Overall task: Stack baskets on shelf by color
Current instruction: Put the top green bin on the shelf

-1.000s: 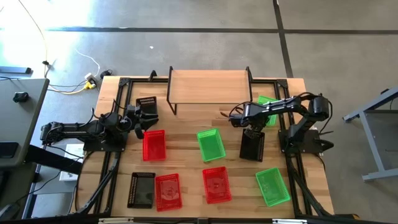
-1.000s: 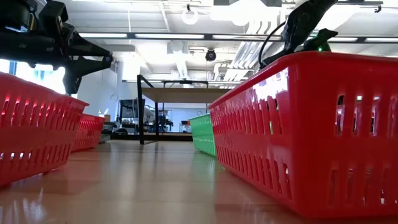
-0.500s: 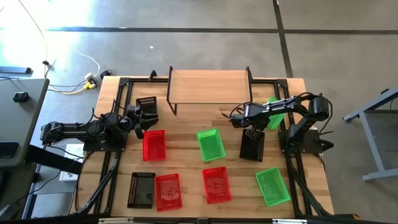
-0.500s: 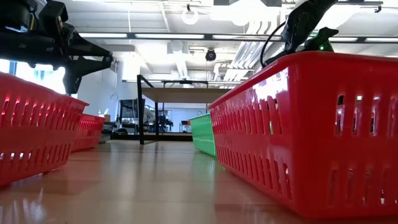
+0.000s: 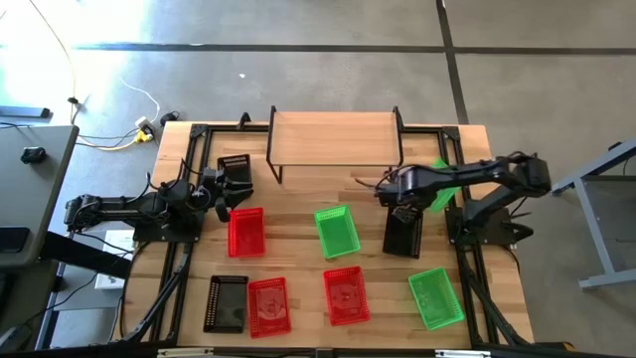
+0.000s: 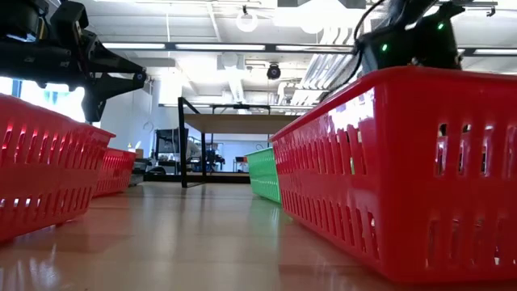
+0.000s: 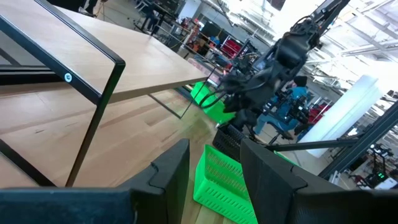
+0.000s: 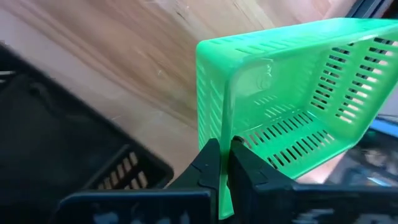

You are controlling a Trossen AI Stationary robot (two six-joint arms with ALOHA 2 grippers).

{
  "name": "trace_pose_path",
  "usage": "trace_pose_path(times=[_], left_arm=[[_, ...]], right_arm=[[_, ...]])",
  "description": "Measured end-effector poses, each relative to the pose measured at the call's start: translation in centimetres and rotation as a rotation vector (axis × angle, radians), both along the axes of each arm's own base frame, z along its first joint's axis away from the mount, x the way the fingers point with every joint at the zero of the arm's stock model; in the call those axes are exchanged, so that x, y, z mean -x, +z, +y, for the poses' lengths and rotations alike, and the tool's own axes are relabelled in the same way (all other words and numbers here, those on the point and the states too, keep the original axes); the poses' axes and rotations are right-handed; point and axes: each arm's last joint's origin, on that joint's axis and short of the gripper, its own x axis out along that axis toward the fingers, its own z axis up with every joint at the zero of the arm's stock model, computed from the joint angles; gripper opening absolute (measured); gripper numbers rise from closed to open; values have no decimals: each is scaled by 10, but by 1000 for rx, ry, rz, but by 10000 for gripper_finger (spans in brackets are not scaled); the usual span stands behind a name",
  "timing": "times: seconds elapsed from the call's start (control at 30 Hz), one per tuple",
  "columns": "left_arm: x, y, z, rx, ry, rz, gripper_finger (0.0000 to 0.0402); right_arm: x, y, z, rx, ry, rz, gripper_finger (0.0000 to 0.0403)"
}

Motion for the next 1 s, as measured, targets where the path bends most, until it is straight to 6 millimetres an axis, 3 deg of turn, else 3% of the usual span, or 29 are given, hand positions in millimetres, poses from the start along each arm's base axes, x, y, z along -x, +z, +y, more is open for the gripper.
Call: trace_pose_path(times=[0.47, 1.0], left_arm=[[0, 0, 0, 0, 0, 0, 133], [0, 0, 0, 0, 0, 0, 133]], right_arm=[[33, 48, 10, 129, -193, -306, 0], [39, 145, -18, 399, -106, -423, 0]])
